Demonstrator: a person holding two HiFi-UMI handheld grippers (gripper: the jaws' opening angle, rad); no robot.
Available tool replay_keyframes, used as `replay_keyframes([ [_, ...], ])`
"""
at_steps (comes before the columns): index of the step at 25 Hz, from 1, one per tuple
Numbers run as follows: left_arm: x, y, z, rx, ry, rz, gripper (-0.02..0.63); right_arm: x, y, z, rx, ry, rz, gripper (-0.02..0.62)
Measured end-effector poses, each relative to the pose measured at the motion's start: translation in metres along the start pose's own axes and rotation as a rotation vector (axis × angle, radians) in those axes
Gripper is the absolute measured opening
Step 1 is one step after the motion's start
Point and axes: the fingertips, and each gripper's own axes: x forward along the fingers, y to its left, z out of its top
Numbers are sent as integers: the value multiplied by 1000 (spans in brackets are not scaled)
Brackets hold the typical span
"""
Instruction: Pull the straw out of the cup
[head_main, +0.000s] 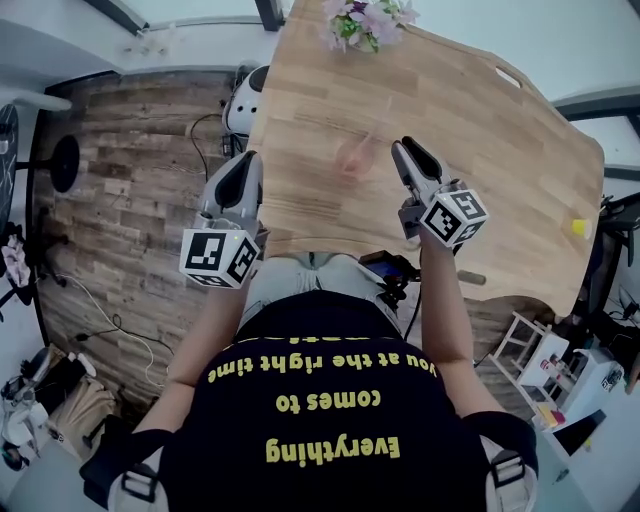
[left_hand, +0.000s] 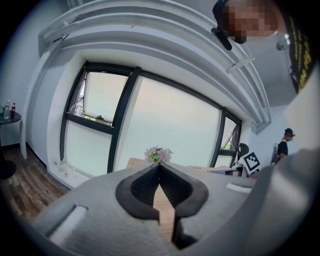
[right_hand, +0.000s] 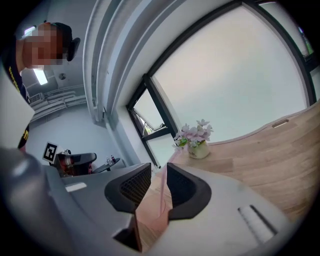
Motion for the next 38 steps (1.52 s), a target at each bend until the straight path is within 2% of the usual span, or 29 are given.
replay_keyframes([
  [4,0,-8,-7,-12,7,3,0,12,-6,-23,-7,79,20,100],
  [13,-1,0,-15,15,12,50,0,39,-11,-42,18,143,63,100],
  [18,-4,17,-18,27,17,97,0,48,-13,-42,24,160,74,100],
  [26,1,29,-16,35,12,129,0,59,-10,-42,28,174,98,100],
  [30,-3,44,-15,26,6,175,0,60,-9,-45,37,180,100,97],
  [35,-5,52,-13,31,8,190,0,59,-11,-46,22,188,90,46],
  [38,-8,55,-12,23,3,203,0,56,-9,-45,19,184,94,41],
])
